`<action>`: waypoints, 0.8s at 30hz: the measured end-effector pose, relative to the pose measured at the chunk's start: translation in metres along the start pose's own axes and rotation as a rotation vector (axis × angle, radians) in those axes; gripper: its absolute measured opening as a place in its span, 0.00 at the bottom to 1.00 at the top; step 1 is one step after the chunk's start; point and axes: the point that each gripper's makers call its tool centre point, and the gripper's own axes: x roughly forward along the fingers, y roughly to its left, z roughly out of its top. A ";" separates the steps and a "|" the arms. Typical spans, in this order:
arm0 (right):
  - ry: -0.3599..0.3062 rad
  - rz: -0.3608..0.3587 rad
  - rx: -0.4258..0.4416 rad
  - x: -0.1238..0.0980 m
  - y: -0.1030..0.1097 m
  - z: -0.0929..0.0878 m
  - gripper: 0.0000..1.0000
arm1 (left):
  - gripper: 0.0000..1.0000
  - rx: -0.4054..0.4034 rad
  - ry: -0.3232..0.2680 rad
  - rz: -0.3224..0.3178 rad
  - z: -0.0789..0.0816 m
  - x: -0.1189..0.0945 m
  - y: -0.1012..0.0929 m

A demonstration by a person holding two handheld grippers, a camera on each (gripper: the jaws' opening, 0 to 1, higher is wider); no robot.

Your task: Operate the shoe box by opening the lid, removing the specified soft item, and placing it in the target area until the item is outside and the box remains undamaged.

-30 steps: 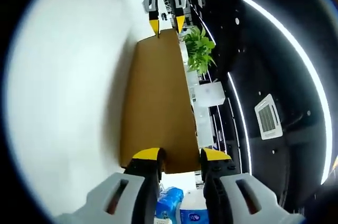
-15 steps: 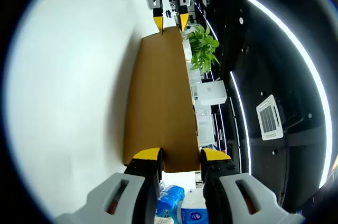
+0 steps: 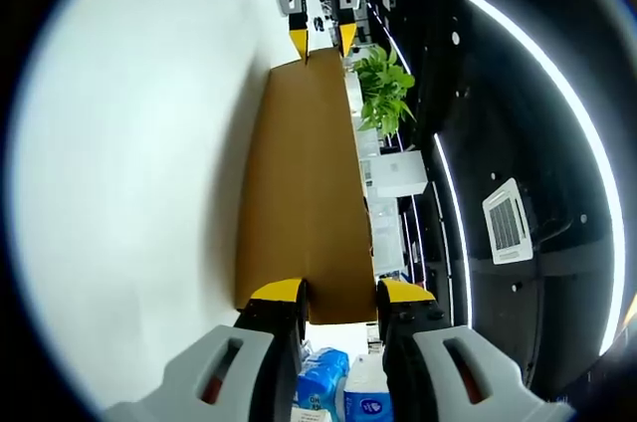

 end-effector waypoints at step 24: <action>0.016 0.005 0.003 0.002 0.004 -0.004 0.28 | 0.30 -0.022 0.001 0.000 -0.001 0.000 -0.004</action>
